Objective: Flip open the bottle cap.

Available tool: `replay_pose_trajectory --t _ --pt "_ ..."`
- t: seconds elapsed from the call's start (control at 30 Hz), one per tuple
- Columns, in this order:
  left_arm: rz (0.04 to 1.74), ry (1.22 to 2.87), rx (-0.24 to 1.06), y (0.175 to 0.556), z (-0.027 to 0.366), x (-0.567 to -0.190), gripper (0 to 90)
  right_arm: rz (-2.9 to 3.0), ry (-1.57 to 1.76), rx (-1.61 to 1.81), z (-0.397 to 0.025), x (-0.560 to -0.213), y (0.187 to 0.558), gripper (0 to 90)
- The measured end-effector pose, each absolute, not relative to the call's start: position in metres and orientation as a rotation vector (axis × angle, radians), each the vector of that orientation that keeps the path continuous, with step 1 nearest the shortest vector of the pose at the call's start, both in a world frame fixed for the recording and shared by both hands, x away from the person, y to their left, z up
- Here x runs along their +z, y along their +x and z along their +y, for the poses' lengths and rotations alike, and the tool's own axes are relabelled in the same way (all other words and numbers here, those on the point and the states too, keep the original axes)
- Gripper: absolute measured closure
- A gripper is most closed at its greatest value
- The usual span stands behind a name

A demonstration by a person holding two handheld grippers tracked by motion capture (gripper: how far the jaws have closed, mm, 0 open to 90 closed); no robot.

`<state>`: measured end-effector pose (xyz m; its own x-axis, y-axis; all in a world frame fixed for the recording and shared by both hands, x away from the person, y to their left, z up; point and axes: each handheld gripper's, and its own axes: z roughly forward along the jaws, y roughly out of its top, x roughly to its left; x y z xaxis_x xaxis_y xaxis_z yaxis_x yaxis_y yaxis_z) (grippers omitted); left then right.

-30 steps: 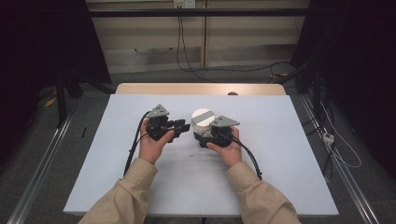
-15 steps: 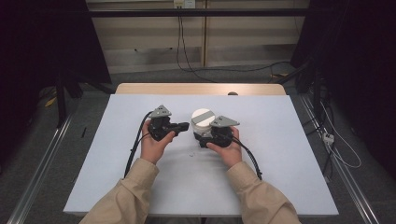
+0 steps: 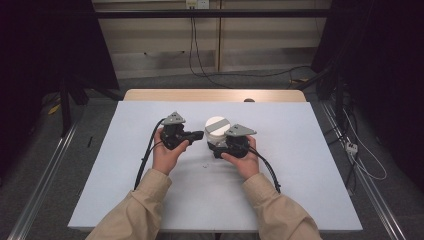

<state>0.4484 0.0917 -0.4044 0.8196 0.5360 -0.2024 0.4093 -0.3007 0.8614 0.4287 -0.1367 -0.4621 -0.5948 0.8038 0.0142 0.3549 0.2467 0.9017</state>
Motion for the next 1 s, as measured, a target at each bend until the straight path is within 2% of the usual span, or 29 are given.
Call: replay_pose_trajectory --t 1.0 --pt "0.693 1.919 0.162 0.453 0.085 -0.392 90.0 2.07 1.055 1.309 -0.137 -0.462 0.428 18.7"
